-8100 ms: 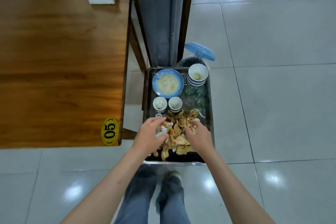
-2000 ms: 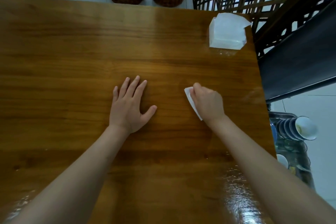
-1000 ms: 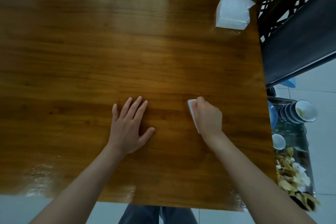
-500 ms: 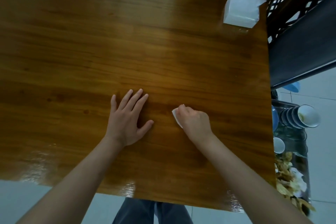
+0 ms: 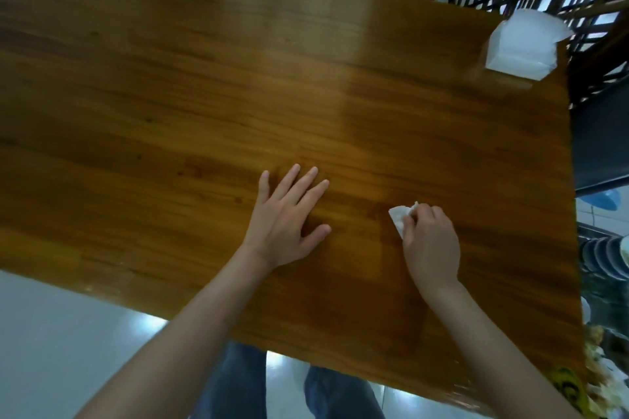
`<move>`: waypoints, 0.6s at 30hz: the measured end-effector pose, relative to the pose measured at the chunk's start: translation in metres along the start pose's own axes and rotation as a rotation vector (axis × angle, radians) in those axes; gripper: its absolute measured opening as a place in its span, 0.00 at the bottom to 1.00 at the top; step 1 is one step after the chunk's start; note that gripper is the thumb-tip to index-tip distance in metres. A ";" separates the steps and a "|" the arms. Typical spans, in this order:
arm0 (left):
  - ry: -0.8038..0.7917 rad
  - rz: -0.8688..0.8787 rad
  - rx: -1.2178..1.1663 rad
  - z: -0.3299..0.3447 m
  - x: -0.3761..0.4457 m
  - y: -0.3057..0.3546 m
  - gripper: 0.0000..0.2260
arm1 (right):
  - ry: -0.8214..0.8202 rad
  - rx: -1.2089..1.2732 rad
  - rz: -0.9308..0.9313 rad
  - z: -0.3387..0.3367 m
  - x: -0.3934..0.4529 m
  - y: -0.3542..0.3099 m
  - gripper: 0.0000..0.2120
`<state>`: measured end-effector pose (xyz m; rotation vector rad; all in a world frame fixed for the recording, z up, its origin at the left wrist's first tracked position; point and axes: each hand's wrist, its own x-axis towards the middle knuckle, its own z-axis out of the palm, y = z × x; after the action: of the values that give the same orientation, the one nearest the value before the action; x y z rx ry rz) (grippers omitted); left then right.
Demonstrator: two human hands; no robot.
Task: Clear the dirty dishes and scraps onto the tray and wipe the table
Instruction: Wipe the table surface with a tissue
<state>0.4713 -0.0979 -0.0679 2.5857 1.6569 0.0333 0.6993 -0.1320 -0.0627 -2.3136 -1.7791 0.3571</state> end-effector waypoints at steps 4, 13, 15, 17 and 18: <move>-0.001 -0.100 -0.006 -0.012 -0.016 -0.079 0.30 | 0.072 0.030 0.056 0.004 0.005 -0.009 0.08; -0.055 -0.036 -0.012 -0.010 -0.031 -0.197 0.32 | 0.124 -0.009 0.237 0.040 0.020 -0.102 0.12; -0.056 0.012 -0.008 -0.007 -0.028 -0.203 0.32 | 0.122 -0.010 0.192 0.055 0.019 -0.146 0.11; -0.044 0.025 -0.012 -0.003 -0.027 -0.205 0.32 | 0.071 -0.013 0.083 0.072 0.012 -0.189 0.10; -0.036 0.027 -0.019 -0.002 -0.027 -0.206 0.32 | 0.036 -0.034 0.006 0.079 0.006 -0.206 0.09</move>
<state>0.2735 -0.0363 -0.0800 2.5790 1.6024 0.0032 0.4873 -0.0729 -0.0758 -2.3334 -1.7750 0.2860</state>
